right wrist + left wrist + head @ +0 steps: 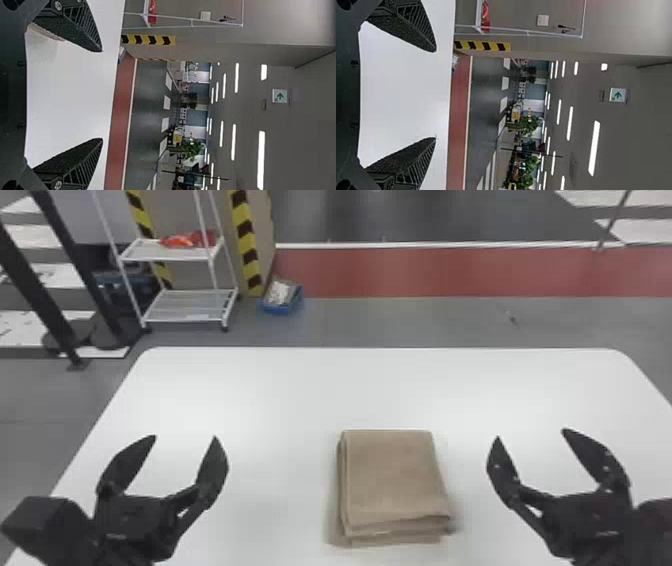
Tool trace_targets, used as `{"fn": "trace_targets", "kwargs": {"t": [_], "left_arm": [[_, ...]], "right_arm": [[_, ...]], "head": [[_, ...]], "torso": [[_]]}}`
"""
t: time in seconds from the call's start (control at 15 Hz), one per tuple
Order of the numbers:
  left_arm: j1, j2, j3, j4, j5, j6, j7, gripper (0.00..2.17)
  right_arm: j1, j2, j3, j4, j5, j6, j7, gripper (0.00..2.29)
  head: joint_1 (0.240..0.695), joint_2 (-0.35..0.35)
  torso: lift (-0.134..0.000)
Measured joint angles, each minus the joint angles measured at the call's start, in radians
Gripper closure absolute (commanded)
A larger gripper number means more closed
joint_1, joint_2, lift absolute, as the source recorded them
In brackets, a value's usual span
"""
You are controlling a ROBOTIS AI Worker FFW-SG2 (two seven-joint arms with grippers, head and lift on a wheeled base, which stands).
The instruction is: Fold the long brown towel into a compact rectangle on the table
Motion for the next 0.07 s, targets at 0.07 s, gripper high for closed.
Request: {"fn": "trace_targets", "kwargs": {"t": [0.07], "left_arm": [[-0.001,0.000,0.001,0.000,0.001,0.000,0.002,0.08]], "right_arm": [[0.000,0.002,0.000,0.000,0.000,0.000,0.001,0.08]], "head": [[0.695,0.046]], "torso": [[-0.124]]}}
